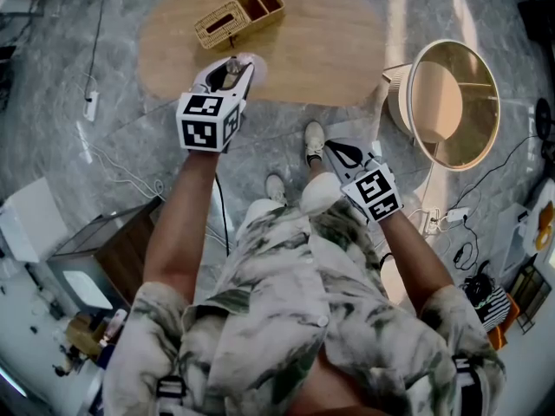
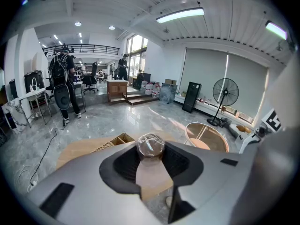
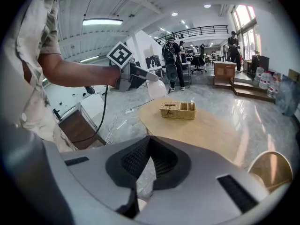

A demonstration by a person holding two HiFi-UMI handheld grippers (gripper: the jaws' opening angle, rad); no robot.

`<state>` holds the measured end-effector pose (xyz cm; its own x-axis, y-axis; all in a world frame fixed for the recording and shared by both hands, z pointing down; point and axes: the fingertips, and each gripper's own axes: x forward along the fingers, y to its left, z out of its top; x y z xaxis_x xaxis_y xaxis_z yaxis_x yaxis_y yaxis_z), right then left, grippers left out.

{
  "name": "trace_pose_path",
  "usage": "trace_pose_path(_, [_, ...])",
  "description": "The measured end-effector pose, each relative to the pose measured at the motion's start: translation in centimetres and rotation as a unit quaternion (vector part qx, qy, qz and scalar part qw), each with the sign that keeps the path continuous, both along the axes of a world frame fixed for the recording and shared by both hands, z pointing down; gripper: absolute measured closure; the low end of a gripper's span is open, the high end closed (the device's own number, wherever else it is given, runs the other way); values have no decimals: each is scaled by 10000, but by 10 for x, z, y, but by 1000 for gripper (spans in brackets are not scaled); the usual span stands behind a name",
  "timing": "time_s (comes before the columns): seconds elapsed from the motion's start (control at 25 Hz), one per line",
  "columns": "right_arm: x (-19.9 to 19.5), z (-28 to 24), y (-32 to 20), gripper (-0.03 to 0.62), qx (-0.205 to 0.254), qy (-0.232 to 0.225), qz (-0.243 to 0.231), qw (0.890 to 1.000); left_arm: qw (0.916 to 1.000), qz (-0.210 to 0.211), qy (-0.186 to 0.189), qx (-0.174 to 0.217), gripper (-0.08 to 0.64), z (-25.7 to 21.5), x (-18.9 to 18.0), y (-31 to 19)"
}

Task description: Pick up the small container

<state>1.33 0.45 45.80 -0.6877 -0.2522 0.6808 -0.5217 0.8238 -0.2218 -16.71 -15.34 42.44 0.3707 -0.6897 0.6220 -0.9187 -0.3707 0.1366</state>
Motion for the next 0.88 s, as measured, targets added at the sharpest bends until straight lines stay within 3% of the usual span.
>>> trace_pose_path(0.88, [-2, 7, -17, 572, 52, 6, -211, 9998, 9999, -123, 21, -74, 408, 13, 3, -14])
